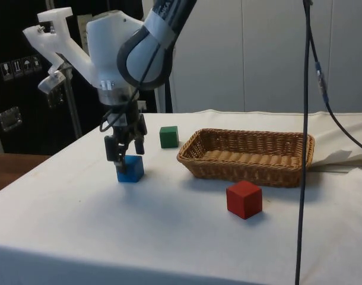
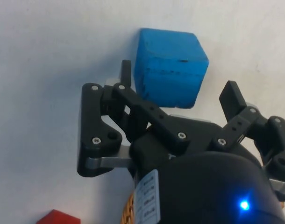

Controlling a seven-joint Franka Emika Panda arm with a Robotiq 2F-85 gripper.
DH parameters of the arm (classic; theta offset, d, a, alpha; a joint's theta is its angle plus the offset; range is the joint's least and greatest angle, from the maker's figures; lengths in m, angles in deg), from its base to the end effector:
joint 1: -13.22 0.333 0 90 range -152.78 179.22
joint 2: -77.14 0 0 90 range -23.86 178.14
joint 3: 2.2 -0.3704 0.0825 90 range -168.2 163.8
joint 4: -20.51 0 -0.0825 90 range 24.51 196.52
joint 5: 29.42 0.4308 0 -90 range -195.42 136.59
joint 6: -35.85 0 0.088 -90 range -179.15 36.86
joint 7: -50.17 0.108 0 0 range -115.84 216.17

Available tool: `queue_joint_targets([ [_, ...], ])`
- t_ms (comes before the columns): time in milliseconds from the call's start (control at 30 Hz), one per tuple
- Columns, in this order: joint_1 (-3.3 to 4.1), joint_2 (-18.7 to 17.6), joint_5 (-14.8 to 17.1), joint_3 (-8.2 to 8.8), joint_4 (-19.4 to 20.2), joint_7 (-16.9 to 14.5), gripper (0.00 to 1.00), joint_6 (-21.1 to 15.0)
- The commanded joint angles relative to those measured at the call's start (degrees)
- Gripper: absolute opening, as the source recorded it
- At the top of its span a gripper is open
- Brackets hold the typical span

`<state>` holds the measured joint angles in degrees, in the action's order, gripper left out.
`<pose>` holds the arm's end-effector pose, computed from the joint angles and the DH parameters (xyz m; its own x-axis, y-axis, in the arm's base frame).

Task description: Pick up the blue cube and place it into the basket.

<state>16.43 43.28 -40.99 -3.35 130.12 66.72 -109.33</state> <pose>0.6865 0.0537 0.1922 0.9974 -0.0495 0.0518 -0.0544 -0.9937 0.0977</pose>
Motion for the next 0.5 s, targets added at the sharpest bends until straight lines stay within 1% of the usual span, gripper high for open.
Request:
queue_joint_targets([
  [0,0.29,-0.3,-0.5,0.34,-0.1,0.4,1.00,-0.7],
  [33,0.00,-0.1,-0.1,0.06,0.0,0.0,1.00,-0.1],
  [67,0.34,-0.4,-0.6,0.40,-0.2,0.5,1.00,-0.8],
  [133,0.46,-0.6,-0.7,0.52,-0.2,0.6,1.00,-0.9],
  [167,0.80,-0.6,-0.9,0.63,-0.3,1.0,1.00,-1.0],
  [267,1.09,-0.7,-1.5,0.69,-0.5,1.8,1.00,-1.0],
  [300,1.09,-0.7,-1.9,0.63,-0.5,2.2,1.00,-1.0],
  [333,0.52,-0.5,-1.4,0.00,-0.3,1.7,1.00,-0.5],
  [367,1.09,-0.7,-2.2,0.57,-0.5,2.6,1.00,-1.0],
  [467,1.26,-1.0,-3.1,0.46,-0.5,3.8,1.00,-0.9],
])
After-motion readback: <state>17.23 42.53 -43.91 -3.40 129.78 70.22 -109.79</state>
